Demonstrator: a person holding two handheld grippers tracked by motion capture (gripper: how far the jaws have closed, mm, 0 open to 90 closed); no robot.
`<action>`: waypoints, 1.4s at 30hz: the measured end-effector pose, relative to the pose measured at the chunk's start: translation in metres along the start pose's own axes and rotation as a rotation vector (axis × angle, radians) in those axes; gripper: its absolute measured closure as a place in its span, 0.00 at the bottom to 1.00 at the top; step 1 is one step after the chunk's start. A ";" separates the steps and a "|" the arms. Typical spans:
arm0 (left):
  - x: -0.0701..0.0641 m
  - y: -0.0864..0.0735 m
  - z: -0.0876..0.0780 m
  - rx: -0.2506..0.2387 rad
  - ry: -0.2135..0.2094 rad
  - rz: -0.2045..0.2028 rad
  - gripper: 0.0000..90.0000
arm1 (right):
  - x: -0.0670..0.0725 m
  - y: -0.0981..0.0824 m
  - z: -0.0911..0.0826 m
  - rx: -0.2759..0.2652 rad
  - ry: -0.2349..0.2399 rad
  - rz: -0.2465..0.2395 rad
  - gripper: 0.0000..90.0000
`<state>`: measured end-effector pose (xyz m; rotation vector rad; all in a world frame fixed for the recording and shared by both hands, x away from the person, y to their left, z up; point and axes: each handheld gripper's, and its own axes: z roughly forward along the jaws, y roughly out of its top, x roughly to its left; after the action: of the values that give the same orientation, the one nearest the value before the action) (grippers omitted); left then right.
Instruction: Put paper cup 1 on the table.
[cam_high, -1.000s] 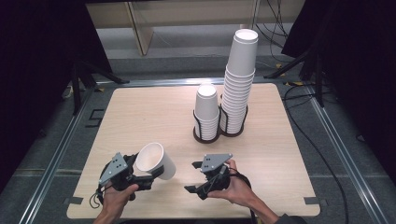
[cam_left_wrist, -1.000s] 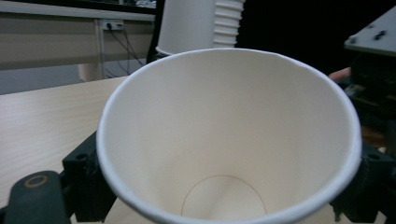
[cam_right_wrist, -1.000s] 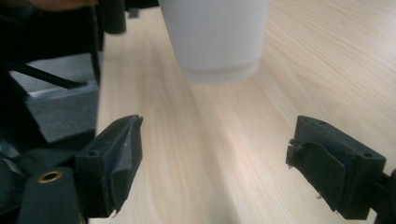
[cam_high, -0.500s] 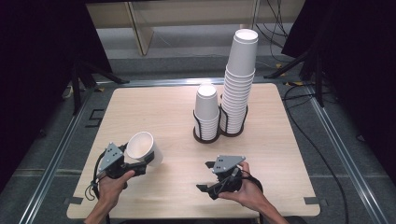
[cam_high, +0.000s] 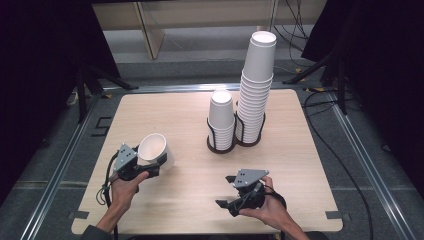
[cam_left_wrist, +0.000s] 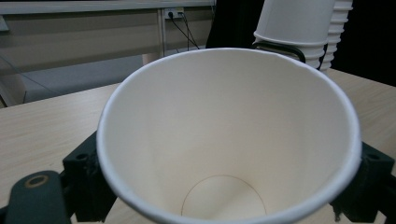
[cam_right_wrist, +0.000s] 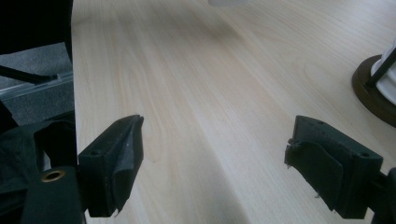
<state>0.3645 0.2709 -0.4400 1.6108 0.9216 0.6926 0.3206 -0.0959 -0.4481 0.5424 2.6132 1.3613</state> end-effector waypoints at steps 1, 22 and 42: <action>0.001 0.000 0.003 0.002 0.000 0.001 0.14 | 0.000 -0.001 0.000 0.003 -0.001 0.001 0.21; 0.039 0.001 0.047 0.043 0.097 -0.012 0.14 | 0.001 -0.003 0.001 0.028 -0.002 -0.008 0.20; 0.057 -0.003 0.101 0.135 0.197 0.025 0.13 | 0.002 -0.004 0.003 0.032 0.008 -0.013 0.21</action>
<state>0.4769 0.2677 -0.4675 1.6966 1.1128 0.8320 0.3189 -0.0954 -0.4531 0.5239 2.6444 1.3225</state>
